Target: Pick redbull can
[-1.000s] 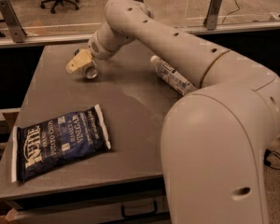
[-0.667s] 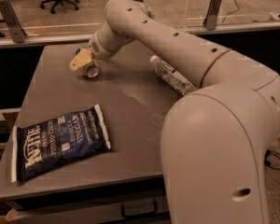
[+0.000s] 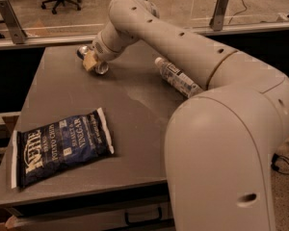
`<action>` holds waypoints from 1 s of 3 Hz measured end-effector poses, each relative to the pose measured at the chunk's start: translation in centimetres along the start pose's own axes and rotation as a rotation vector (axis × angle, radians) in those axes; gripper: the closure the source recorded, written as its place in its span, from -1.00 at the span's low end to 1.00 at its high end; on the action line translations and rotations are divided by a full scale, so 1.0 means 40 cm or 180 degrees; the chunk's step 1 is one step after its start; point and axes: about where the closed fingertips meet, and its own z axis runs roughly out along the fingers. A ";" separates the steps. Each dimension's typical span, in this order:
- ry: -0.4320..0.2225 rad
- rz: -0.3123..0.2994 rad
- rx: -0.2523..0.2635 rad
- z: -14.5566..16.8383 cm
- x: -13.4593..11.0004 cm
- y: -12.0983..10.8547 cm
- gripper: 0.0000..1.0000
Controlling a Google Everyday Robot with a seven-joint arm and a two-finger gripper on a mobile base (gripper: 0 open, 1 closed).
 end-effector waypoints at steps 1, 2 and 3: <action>-0.0216 -0.0332 0.0107 -0.079 -0.024 -0.004 1.00; -0.0639 -0.0780 0.0159 -0.253 -0.070 0.005 1.00; -0.0990 -0.1031 0.0012 -0.392 -0.076 0.005 1.00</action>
Offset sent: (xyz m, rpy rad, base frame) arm -0.0553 -0.0880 0.1820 0.0027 -0.6875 0.3900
